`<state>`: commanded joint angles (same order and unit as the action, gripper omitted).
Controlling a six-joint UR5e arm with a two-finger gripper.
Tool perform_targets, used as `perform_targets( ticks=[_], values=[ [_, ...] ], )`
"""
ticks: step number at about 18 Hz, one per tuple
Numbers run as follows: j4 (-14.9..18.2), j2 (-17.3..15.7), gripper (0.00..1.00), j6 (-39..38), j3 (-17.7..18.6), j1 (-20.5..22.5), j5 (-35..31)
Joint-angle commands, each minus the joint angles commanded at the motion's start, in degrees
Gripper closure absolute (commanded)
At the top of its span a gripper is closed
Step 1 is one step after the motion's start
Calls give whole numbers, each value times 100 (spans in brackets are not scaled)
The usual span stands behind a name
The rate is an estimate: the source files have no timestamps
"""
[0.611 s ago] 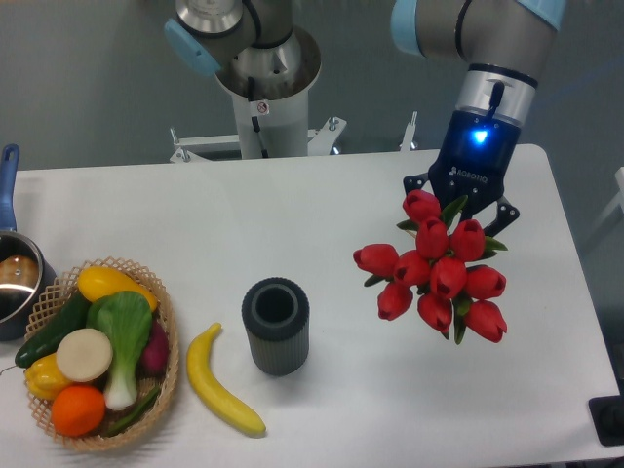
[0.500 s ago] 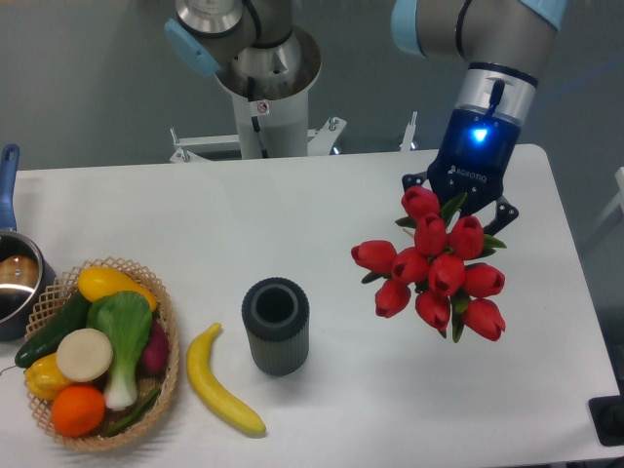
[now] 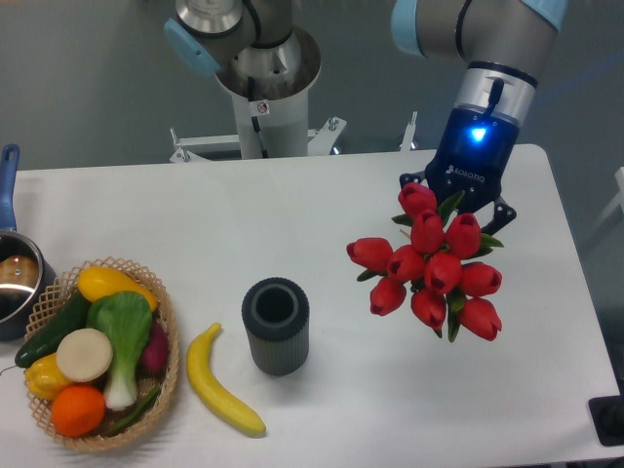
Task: Insert the flowers into the vase
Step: 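Hold the red tulip bunch in the gripper and start moving toward the vase, then carry the tulips over the dark grey vase, stems above its opening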
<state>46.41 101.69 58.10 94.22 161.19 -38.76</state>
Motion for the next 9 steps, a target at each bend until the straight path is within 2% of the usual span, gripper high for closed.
perform_targets(
  ticks=[4, 9],
  values=[
    [0, 18, 78, 26, 0, -62, 114],
    [-9, 35, 78, 35, 0, -501, 298]
  ],
)
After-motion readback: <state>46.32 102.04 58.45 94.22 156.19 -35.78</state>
